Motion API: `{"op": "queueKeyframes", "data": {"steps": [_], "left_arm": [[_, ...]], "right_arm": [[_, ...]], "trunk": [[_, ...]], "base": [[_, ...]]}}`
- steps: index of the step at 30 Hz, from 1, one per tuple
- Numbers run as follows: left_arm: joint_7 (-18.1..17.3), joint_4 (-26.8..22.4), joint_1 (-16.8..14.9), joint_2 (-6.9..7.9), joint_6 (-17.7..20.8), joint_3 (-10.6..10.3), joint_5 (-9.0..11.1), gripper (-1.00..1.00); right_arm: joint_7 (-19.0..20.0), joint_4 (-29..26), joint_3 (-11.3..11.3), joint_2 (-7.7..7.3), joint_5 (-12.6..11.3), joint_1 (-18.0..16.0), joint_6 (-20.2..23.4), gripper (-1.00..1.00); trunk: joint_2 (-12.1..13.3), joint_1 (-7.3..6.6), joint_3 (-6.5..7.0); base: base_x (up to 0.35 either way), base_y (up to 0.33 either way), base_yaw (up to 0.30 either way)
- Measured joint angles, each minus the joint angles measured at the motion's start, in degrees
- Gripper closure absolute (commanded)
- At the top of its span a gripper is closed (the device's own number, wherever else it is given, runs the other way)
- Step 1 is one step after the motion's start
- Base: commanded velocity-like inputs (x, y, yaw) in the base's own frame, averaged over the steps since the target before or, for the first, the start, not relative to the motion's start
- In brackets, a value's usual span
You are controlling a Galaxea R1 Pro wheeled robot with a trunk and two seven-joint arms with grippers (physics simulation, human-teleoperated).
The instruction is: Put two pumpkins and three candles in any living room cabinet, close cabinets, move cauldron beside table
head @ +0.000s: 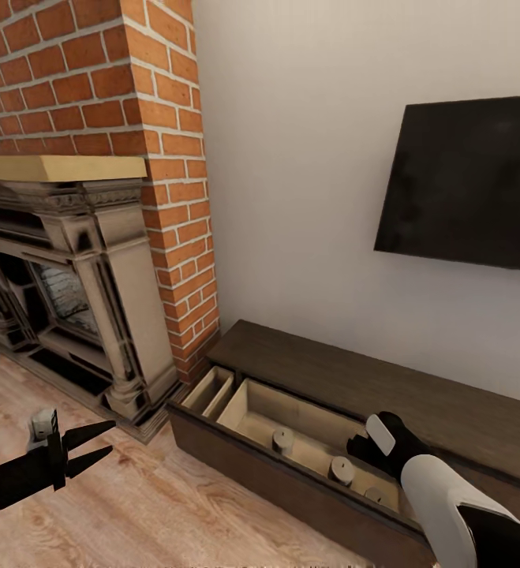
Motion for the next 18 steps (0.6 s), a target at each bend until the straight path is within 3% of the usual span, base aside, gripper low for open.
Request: {"op": "queueKeyframes", "data": {"steps": [7, 18], "left_arm": [[0.00, 0.05, 0.00, 0.00, 0.00, -0.02, 0.01, -1.00], [-0.04, 0.04, 0.02, 0.00, 0.00, 0.00, 0.05, -1.00]], "right_arm": [[0.08, 0.00, 0.00, 0.04, 0.00, 0.00, 0.00, -1.00], [0.25, 0.00, 0.04, 0.05, -0.01, 0.00, -0.01, -1.00]], "trunk": [[2.80, -1.55, 1.75], [7.22, -3.97, 4.51]], "base": [[-0.098, 0.103, -0.205], [-0.005, 0.008, -0.210]]}}
